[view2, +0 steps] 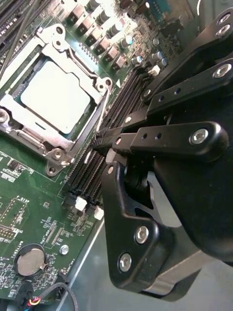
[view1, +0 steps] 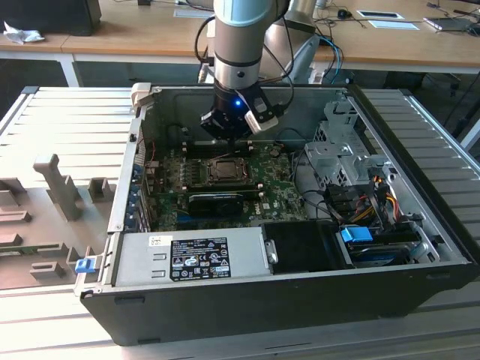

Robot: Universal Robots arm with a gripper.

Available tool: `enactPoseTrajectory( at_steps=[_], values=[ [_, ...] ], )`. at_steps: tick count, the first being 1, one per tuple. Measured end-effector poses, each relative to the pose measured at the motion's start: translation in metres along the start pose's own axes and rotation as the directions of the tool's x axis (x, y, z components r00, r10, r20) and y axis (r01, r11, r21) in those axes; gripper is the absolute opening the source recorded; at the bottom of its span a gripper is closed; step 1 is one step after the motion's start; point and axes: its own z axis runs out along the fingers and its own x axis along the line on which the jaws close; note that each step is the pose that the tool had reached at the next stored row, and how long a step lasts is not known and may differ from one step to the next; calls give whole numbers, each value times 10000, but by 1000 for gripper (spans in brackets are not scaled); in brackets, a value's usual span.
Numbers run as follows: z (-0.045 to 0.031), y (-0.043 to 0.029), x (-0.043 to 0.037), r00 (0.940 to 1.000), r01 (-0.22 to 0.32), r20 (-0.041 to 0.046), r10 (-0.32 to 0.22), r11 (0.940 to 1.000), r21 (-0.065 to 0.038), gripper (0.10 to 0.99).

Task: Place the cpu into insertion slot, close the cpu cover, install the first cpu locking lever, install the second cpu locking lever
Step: 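Install the first cpu locking lever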

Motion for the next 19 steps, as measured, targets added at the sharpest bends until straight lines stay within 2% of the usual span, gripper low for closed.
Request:
enactPoseTrajectory(
  at_steps=[5,14,19],
  values=[
    [76,-11,-41,10000,1,-1,-1,10000,1,106],
    [111,-21,-61,10000,-24,3,24,10000,3,106],
    [130,-24,-64,10000,-34,0,34,10000,45,106]
  ],
)
